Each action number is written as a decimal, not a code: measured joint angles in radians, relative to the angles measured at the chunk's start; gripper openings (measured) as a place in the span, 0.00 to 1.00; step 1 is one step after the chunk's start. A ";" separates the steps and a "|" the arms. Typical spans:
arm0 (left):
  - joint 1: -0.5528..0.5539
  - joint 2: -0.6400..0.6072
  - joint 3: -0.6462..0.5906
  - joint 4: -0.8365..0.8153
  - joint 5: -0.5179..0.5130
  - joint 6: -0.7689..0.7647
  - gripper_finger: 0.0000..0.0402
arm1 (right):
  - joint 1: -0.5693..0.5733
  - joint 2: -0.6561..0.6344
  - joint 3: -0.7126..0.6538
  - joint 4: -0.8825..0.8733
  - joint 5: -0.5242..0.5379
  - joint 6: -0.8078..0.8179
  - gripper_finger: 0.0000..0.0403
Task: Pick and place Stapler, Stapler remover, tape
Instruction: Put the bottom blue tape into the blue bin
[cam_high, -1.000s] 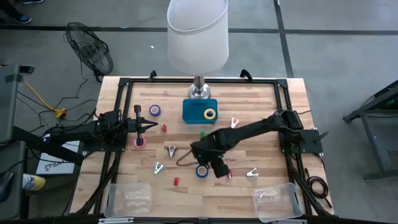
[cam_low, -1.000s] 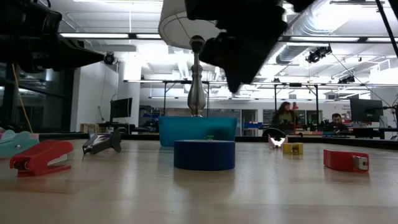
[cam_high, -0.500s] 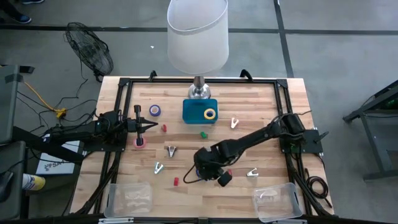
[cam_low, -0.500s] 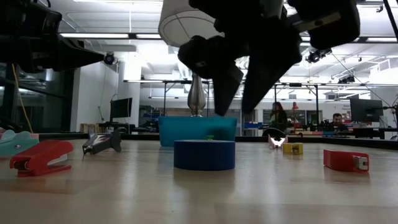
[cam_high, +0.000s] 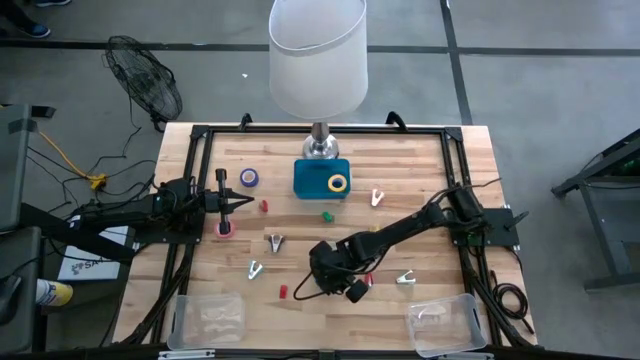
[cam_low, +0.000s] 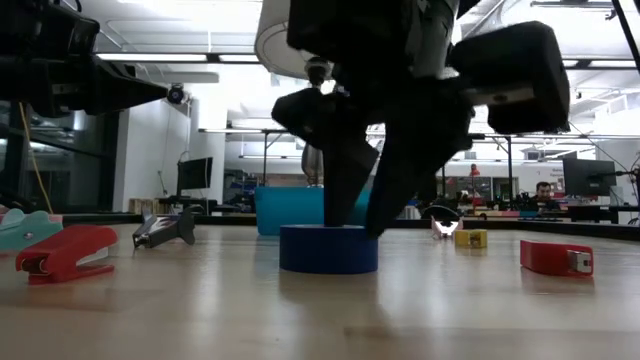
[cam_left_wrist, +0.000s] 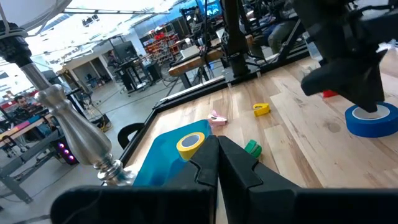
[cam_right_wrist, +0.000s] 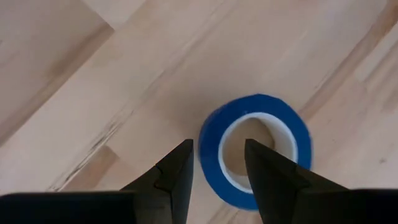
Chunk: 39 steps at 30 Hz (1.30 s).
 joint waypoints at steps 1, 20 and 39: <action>0.000 0.000 0.000 0.000 0.000 0.000 0.00 | 0.000 0.005 0.000 0.000 0.008 0.008 0.34; 0.000 0.000 0.000 0.000 0.000 0.000 0.00 | -0.004 0.012 0.001 -0.039 0.021 0.032 0.15; 0.000 0.000 0.000 0.000 0.000 0.000 0.00 | -0.148 0.003 0.289 -0.359 0.048 0.031 0.07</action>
